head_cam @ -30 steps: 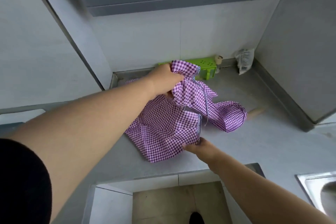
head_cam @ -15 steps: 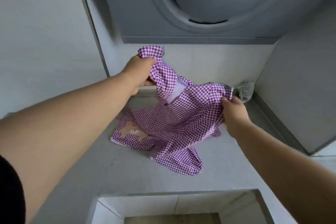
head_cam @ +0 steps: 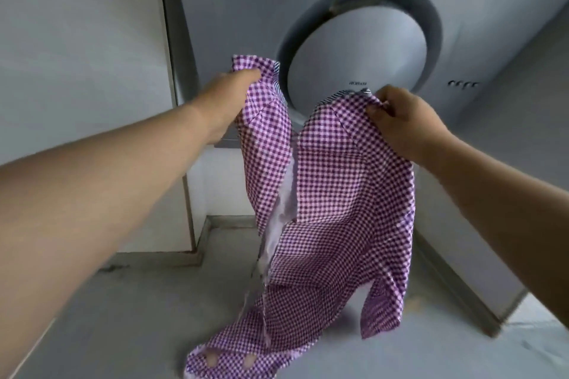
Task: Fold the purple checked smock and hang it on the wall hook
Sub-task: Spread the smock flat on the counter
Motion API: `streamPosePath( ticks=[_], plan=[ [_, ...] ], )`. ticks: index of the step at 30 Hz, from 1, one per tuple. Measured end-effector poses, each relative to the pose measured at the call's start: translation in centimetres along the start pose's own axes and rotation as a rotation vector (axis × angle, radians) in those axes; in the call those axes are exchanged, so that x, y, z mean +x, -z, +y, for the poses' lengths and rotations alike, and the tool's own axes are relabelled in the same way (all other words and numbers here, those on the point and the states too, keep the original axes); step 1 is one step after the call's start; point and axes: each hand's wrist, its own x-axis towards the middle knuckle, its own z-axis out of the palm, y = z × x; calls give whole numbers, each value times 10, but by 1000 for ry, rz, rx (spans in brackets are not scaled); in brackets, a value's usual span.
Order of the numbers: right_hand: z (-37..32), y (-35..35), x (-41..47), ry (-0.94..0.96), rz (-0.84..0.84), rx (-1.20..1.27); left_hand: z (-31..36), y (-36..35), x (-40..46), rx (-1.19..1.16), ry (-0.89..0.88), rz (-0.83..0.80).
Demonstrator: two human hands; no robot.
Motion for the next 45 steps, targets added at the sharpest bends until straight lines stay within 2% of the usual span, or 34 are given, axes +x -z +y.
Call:
streamPosePath(
  ticks=[4, 7, 9, 12, 15, 16, 20, 23, 26, 32, 37, 41, 44, 45],
  plan=[
    [-36, 3, -8, 115, 10, -22, 16, -15, -15, 420, -70, -366],
    [-55, -4, -15, 149, 20, -20, 18, -40, -32, 686, -149, -579],
    [-60, -12, -19, 126, 16, 19, 12, -52, -36, 783, -258, -574],
    [-55, -26, -32, 52, -31, 171, 3, -53, -38, 799, -343, -481],
    [-35, -49, -60, -5, -329, 446, -1, -42, -39, 837, -348, -483],
    [-28, -59, -70, -24, -439, 458, -2, -37, -39, 851, -334, -496],
    [-5, -94, -103, -59, -647, 342, -6, -23, -37, 851, -264, -546],
    [-15, -101, -122, -139, -729, 411, -9, -18, -35, 831, -237, -545],
    [-26, -108, -136, -110, -749, 436, -13, -15, -33, 841, -247, -495],
    [-16, -122, -154, -42, -998, 165, -25, -5, -27, 900, -211, -434],
    [32, -101, -144, -103, -1086, -158, -42, 5, -21, 951, -141, -401],
    [89, -44, -99, -76, -939, -740, -53, 2, -23, 983, -112, -418],
    [103, 16, -71, -346, -756, -1100, -58, -16, -30, 936, -117, -456],
    [104, 21, -67, -376, -676, -1131, -59, -24, -32, 911, -120, -464]
  ],
)
